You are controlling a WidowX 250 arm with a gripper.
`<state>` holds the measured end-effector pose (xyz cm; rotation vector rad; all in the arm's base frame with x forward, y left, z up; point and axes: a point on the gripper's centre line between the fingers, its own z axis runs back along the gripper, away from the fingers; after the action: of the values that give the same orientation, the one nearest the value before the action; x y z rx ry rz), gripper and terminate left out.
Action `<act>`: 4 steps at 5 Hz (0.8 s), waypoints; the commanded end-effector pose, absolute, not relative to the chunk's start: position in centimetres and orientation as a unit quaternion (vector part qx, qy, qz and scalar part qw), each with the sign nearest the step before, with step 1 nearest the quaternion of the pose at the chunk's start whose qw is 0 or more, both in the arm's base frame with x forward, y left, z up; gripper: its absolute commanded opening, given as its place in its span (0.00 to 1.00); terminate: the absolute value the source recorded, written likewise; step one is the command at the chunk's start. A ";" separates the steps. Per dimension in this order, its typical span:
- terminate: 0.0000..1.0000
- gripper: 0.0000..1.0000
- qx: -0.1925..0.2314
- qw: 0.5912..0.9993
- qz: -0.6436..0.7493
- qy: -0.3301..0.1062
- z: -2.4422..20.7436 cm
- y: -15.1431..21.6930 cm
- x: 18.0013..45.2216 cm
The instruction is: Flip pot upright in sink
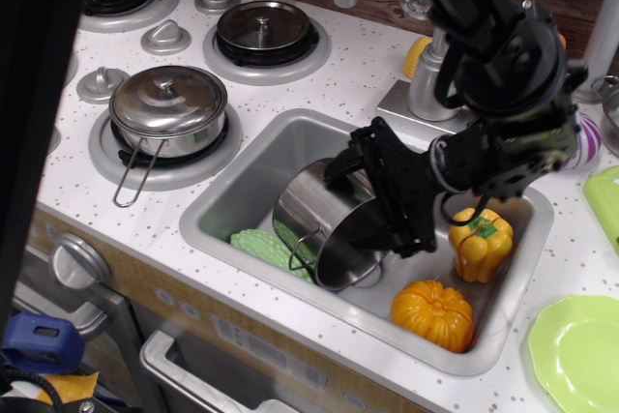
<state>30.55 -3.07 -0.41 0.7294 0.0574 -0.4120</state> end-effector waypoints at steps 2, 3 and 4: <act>0.00 0.00 0.384 0.900 -0.206 -0.015 0.5 -1.3 30.8; 0.00 0.00 0.377 0.904 -0.202 -0.021 0.6 -0.5 30.7; 0.00 0.00 0.367 0.910 -0.192 -0.008 0.7 -0.6 30.7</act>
<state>30.78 -0.23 0.27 0.7244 0.0157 -0.3502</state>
